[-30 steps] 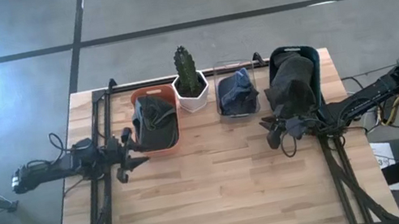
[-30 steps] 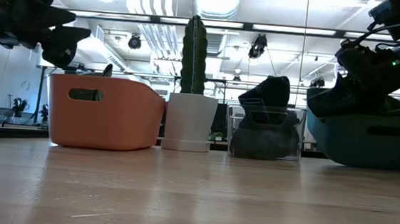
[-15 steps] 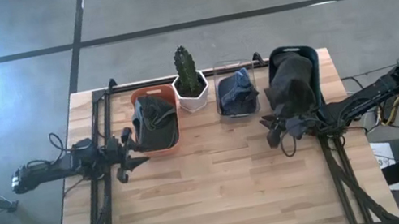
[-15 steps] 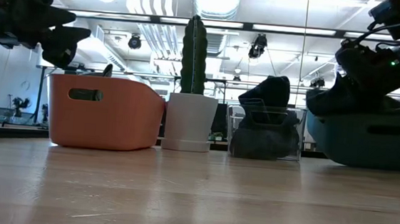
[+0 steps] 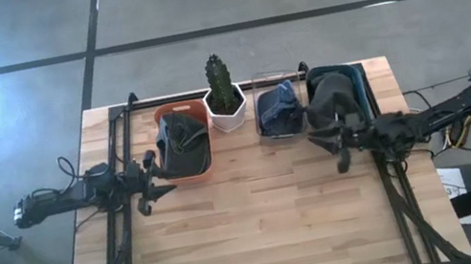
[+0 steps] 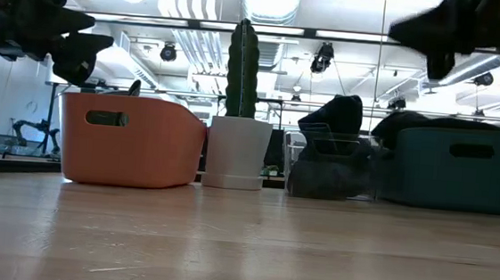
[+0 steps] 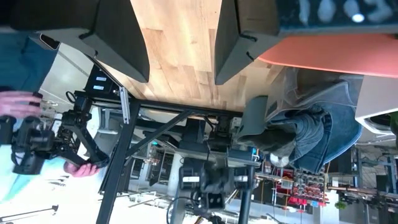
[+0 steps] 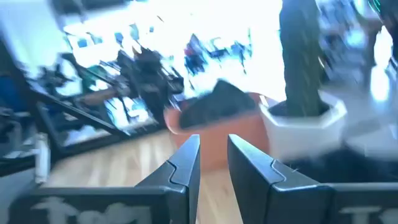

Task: Pick & Place hat
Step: Return to Home Position

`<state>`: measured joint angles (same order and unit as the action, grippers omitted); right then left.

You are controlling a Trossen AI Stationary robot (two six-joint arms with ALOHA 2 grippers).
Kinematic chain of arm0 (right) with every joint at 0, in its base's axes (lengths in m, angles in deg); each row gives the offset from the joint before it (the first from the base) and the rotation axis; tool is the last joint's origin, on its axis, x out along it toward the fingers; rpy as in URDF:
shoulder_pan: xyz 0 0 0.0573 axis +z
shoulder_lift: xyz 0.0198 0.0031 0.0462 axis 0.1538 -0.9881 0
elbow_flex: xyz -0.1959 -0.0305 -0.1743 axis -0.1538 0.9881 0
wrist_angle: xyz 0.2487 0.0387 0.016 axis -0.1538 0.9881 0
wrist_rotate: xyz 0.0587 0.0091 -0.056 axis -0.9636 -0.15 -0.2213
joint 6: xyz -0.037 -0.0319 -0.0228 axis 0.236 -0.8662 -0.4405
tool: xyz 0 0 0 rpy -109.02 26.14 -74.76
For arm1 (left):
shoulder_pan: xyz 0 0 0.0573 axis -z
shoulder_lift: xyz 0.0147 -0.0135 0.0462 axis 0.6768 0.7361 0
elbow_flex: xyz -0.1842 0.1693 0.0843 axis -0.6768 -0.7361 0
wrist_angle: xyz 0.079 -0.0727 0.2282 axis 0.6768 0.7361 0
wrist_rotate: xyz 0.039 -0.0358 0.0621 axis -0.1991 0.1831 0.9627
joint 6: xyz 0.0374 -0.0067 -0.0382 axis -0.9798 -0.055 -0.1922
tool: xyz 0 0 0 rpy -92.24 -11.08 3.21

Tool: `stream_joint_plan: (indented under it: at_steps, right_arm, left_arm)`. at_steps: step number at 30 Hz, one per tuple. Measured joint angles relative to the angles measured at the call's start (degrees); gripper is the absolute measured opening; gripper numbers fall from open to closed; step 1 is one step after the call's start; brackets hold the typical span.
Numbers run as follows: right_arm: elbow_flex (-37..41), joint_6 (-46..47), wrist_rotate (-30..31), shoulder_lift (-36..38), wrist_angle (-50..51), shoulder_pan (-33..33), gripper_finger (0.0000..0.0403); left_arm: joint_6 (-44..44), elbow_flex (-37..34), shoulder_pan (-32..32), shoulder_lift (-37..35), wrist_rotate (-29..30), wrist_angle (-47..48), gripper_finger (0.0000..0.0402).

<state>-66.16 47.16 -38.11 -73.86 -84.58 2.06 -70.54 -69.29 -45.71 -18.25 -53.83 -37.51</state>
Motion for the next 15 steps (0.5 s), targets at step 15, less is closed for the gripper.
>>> stream_joint_plan:
  at_steps: [15]
  right_arm:
    - [3.66,-4.94,-16.57,21.45,9.10,-0.03,0.0083]
  left_arm:
    - [0.00,-0.02,0.00,0.00,0.00,0.01,0.0174]
